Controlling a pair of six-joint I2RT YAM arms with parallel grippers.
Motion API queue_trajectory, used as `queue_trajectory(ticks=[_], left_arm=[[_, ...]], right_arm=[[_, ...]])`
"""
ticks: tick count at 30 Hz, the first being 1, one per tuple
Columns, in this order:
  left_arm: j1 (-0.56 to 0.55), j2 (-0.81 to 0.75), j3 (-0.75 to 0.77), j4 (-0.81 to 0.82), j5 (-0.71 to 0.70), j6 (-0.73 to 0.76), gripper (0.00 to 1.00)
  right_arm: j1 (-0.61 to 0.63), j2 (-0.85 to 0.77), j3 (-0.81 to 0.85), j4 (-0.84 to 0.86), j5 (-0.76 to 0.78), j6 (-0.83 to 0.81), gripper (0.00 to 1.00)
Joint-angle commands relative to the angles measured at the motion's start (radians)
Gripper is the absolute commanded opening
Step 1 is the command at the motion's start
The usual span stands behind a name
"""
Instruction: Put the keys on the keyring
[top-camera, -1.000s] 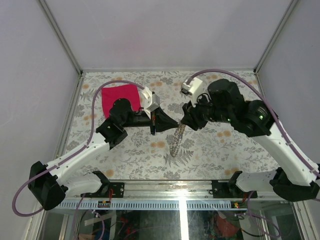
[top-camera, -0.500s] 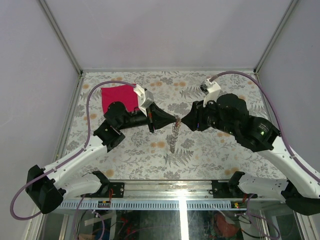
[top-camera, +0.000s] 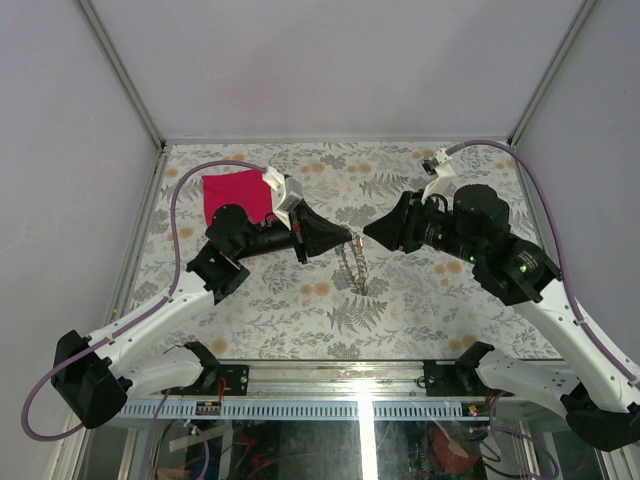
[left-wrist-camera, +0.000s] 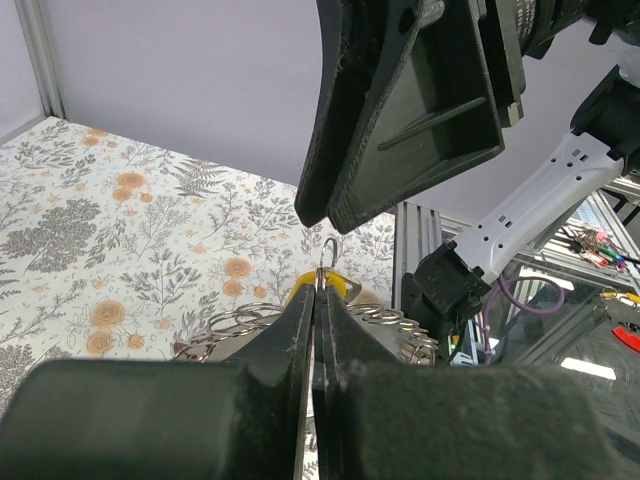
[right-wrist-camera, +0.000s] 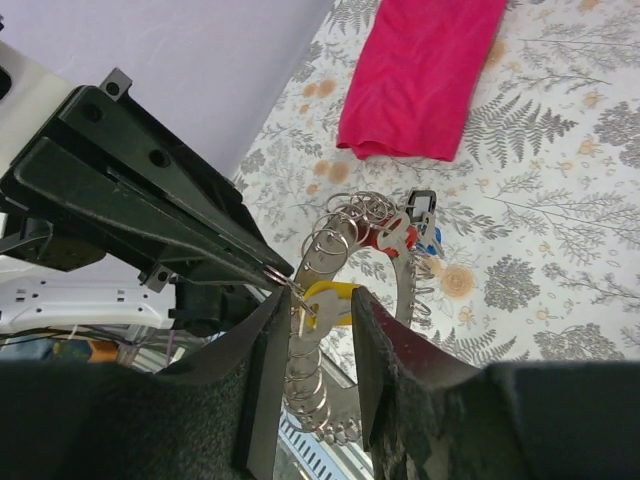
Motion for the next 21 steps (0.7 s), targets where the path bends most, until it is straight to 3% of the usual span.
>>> queue_trajectory(ticks=[1,10,21], left_arm=[[0.008,-0.018,0.005,0.119,-0.012,-0.012,0.00],[0.011,-0.013,0.006,0.122,0.000,-0.014,0.00],[0.011,-0.013,0.002,0.119,-0.004,-0.012,0.00]], right_arm=[[-0.015,-0.010,-0.019,0.120,-0.111,0.037,0.37],[-0.023,0.000,-0.057,0.155,-0.148,0.051,0.34],[-0.026,-0.016,-0.068,0.150,-0.118,0.035,0.02]])
